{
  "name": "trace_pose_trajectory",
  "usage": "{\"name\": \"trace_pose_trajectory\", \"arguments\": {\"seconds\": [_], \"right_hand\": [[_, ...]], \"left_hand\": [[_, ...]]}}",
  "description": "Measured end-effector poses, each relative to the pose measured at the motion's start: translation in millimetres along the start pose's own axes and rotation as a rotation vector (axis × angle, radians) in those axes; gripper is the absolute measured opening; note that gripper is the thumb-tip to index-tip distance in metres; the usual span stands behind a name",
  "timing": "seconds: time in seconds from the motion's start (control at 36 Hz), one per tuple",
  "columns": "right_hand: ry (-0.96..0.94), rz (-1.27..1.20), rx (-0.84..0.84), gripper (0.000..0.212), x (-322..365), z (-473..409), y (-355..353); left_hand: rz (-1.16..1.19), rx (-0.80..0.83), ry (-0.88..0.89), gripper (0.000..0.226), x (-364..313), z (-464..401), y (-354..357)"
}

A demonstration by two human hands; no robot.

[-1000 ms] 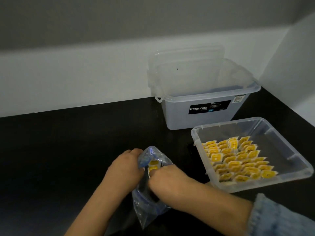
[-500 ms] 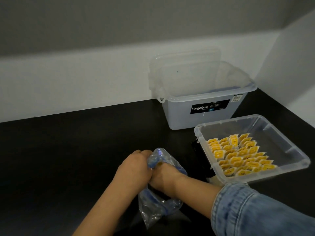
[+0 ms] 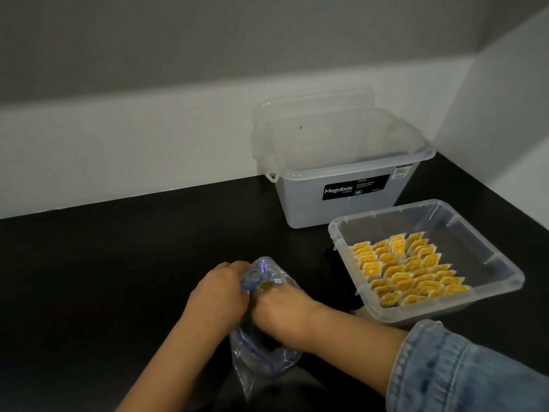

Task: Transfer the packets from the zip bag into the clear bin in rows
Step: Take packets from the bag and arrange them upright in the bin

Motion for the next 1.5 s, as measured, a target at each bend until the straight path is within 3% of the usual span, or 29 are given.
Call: {"name": "trace_pose_trajectory", "arguments": {"seconds": [0.11,0.19,0.39,0.47,0.53,0.61,0.78,0.92,1.06,1.25,1.5], "right_hand": [[0.007,-0.14,-0.105,0.023,-15.8,14.0,-18.2],[0.097,-0.478,-0.204,0.021,-44.2,25.1,-31.4],[0.23,-1.244,-0.248,0.012,-98.1,47.2,-43.1],[0.228,-1.544,-0.256,0.008,-107.0,55.8,-47.0],[0.238,-1.652,-0.287,0.008,-112.9,58.0,-47.3],[0.259,-1.693,-0.336,0.01,-120.4,60.1,-46.2],[0.264,-1.637,-0.37,0.006,-131.4,70.1,-51.3],[0.288,-1.74,-0.262,0.015,-129.7,70.0,-38.8],[0.334,-2.011,-0.372,0.011,-137.0,70.9,-29.4],[0.386,-1.742,-0.601,0.012,-177.9,93.9,-39.4],[0.373,-1.514,-0.667,0.009,-222.0,135.2,-49.0]], "left_hand": [[-0.017,0.006,-0.005,0.058,3.8,0.1,-1.2],[-0.038,0.012,0.0,0.067,5.6,1.1,-3.0],[-0.006,-0.02,0.078,0.071,-12.0,8.5,-23.8],[0.189,0.042,0.164,0.064,-32.1,15.4,-28.7],[0.466,0.071,0.191,0.052,-48.3,20.5,-30.8],[0.799,-0.044,0.181,0.04,-64.4,21.3,-38.7],[0.815,-0.266,0.199,0.009,-77.9,13.0,-47.7],[0.98,-0.39,0.199,0.007,-87.4,8.2,-51.5],[1.045,-0.361,0.196,0.013,-97.9,2.1,-45.2],[0.891,-0.309,0.22,0.008,-116.4,-11.3,-36.3],[0.687,-0.203,0.39,0.014,-162.4,-32.6,-18.9]]}}
Point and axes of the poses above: each hand's wrist, its own z-axis away from the middle knuckle, its own y-axis out of the palm, x = y × z, the point moved 8 cm from there along -z, towards the middle knuckle, and after that the axes turned 7 degrees about y, right-handed, at the moved point
